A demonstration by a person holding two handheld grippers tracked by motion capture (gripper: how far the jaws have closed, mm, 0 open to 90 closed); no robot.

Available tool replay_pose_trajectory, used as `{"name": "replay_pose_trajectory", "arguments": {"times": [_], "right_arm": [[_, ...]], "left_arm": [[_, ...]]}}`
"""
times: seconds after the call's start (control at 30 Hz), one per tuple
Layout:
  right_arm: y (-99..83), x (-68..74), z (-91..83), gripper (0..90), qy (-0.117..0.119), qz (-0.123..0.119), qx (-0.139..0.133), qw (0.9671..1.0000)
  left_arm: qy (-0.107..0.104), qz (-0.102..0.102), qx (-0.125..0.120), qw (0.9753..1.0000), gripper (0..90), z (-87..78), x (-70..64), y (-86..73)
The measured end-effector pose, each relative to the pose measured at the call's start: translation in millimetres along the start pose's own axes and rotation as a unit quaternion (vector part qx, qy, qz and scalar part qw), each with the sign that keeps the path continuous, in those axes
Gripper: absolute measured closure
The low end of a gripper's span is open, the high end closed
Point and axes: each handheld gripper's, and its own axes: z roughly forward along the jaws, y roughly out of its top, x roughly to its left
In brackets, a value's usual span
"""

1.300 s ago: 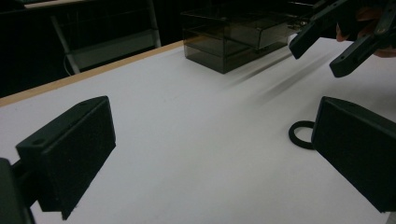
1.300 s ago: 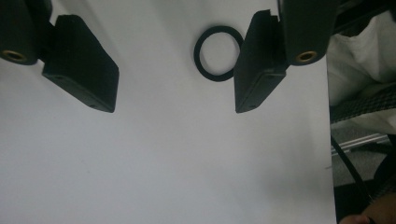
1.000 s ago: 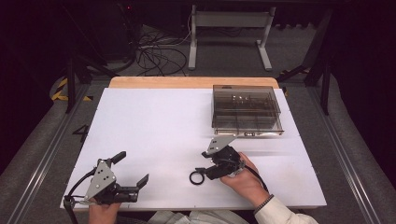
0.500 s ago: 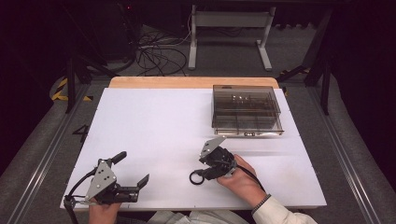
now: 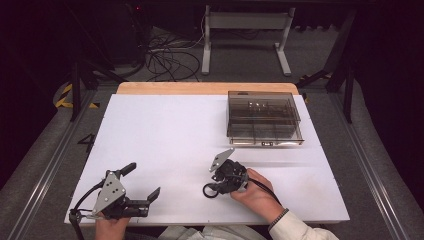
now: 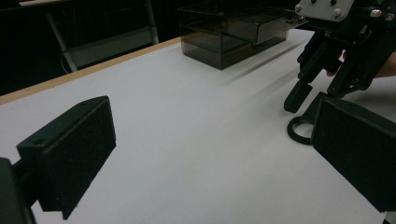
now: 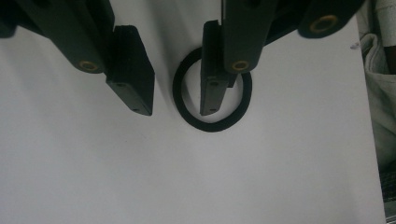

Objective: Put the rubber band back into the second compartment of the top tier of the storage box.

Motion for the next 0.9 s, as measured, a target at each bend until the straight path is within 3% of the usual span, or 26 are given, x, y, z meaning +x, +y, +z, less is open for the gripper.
{"name": "replay_pose_trajectory", "arguments": {"times": [0.37,0.9], "right_arm": [[-0.2,3.2,6.0,86.3,-0.01,0.006,0.004,0.9999],[-0.4,3.6,5.7,87.9,-0.015,0.004,0.0,0.9999]], "left_arm": [[0.0,0.0,-0.001,1.0,0.8,-0.3,0.0,0.1],[0.002,0.001,-0.002,1.0,0.8,-0.7,0.4,0.5]]}}
